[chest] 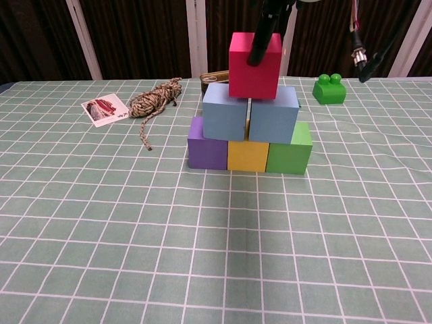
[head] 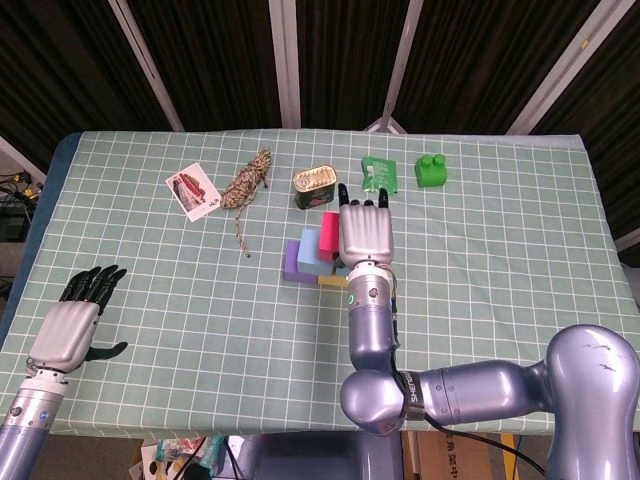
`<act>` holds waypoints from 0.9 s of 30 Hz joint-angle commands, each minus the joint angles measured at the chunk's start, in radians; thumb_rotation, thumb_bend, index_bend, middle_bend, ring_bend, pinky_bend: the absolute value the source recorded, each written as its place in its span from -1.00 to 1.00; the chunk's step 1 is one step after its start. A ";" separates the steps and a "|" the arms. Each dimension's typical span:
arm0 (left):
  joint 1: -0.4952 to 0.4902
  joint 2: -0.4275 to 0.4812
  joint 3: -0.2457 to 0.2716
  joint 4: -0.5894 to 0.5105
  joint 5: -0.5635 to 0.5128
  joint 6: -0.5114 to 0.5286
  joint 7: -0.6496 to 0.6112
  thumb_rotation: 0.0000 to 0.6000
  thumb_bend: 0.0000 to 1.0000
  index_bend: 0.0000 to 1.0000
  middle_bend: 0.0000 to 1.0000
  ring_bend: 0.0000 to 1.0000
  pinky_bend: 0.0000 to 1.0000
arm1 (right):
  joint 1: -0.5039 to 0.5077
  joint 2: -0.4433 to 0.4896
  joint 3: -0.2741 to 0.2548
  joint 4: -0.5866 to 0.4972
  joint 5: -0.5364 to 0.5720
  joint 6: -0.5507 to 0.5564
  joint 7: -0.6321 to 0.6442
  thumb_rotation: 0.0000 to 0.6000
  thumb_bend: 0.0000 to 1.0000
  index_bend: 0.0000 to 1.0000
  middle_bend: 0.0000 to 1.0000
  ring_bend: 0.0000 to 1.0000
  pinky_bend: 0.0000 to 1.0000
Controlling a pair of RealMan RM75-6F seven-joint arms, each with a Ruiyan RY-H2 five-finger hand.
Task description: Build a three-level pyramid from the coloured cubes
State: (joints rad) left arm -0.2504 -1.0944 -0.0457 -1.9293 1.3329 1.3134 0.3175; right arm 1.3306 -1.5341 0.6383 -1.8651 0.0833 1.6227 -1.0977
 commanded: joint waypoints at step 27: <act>0.000 0.002 0.002 -0.002 0.004 0.001 -0.002 1.00 -0.82 -1.00 -0.94 -0.99 -0.90 | -0.005 -0.005 0.012 -0.014 0.007 -0.004 -0.017 1.00 -0.37 -1.00 0.01 -0.45 -1.00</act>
State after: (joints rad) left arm -0.2505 -1.0927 -0.0439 -1.9311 1.3365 1.3143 0.3155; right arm 1.3260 -1.5388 0.6507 -1.8790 0.0907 1.6189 -1.1151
